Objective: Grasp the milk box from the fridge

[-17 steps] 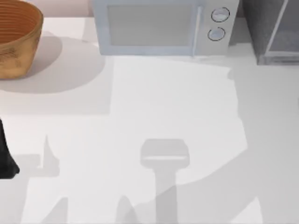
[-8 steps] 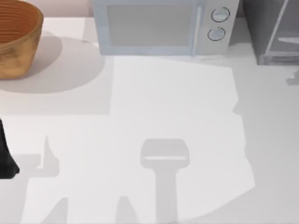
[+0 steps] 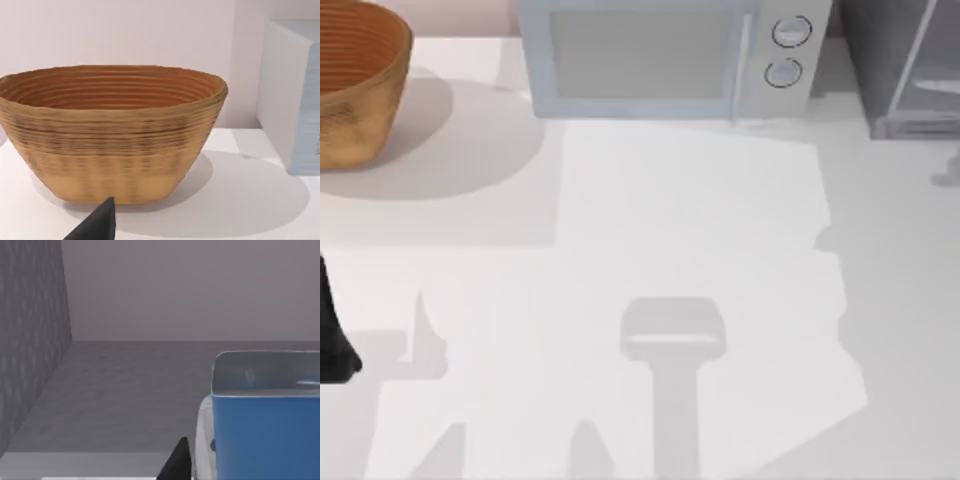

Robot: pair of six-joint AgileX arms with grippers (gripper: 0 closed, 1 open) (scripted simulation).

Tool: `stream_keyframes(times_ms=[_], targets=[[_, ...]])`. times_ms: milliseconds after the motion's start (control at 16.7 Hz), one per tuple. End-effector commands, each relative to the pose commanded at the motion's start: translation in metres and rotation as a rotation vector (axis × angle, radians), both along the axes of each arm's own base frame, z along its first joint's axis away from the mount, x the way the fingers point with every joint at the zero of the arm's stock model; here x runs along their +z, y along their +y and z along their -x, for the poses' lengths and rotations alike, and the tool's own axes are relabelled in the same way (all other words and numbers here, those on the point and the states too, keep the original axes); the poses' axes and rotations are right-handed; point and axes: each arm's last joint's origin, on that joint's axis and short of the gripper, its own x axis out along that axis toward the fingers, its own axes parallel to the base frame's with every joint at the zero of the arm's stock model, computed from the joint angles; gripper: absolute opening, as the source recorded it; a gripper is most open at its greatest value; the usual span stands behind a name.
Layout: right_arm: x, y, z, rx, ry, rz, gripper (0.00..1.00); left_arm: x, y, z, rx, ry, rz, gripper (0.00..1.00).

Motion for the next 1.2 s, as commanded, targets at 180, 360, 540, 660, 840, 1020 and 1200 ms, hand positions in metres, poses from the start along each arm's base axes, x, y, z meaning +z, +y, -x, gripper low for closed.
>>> stream_keyframes(times_ms=[180, 360, 540, 660, 840, 1020, 1200], targets=[[0.006, 0.019, 0.02, 0.043, 0.09, -0.002, 0.0, 0.0, 0.0, 0.0, 0.0, 0.0, 0.0, 1.0], [0.027, 0.043, 0.051, 0.101, 0.162, 0.008, 0.0, 0.0, 0.0, 0.0, 0.0, 0.0, 0.0, 1.0], [0.069, 0.064, 0.092, 0.148, 0.102, 0.042, 0.0, 0.0, 0.0, 0.0, 0.0, 0.0, 0.0, 1.0], [0.099, 0.074, 0.128, 0.159, 0.008, 0.063, 0.0, 0.0, 0.0, 0.0, 0.0, 0.0, 0.0, 1.0], [0.122, 0.08, 0.187, 0.134, -0.121, 0.074, 0.0, 0.0, 0.0, 0.0, 0.0, 0.0, 0.0, 1.0], [0.105, 0.081, 0.23, 0.084, -0.127, 0.053, 0.0, 0.0, 0.0, 0.0, 0.0, 0.0, 0.0, 1.0], [0.074, 0.08, 0.25, 0.035, -0.074, 0.029, 0.0, 0.0, 0.0, 0.0, 0.0, 0.0, 0.0, 1.0]])
